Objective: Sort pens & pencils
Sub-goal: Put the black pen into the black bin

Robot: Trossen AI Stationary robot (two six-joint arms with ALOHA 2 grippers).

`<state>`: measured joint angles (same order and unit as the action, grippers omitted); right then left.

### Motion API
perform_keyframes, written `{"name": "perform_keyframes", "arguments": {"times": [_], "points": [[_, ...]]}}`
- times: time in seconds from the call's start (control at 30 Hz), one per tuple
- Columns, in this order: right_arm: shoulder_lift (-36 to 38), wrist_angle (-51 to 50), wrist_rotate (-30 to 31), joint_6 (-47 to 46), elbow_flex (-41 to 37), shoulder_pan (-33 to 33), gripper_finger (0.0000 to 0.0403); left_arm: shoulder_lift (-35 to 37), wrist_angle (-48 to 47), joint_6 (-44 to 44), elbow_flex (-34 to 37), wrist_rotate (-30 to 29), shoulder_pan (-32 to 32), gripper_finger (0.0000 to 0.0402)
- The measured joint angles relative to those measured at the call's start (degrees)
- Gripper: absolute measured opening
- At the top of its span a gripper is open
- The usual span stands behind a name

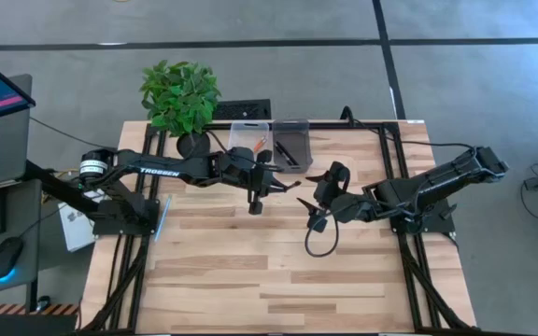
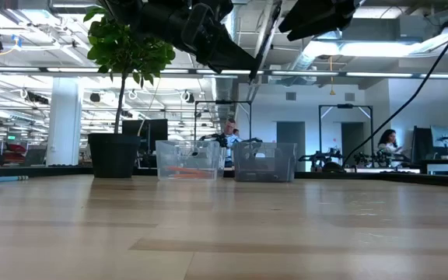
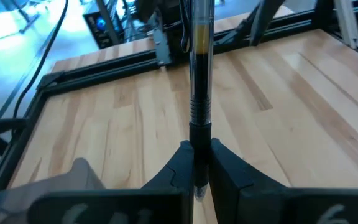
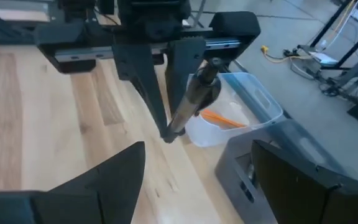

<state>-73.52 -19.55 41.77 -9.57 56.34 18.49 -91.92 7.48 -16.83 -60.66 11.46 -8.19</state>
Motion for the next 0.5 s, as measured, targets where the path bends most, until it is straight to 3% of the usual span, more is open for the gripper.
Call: {"name": "perform_keyframes", "arguments": {"times": [0.3,0.5], "points": [[0.02,6.89,-4.67,1.91,0.01,-1.38,0.0316,-0.04,3.87,-2.85,0.0,3.05,-0.03,0.0011],[0.02,9.0,-6.74,3.68,0.02,-1.43,0.0285,-0.04,5.97,-3.61,0.0,3.41,-0.07,0.0011]]}}
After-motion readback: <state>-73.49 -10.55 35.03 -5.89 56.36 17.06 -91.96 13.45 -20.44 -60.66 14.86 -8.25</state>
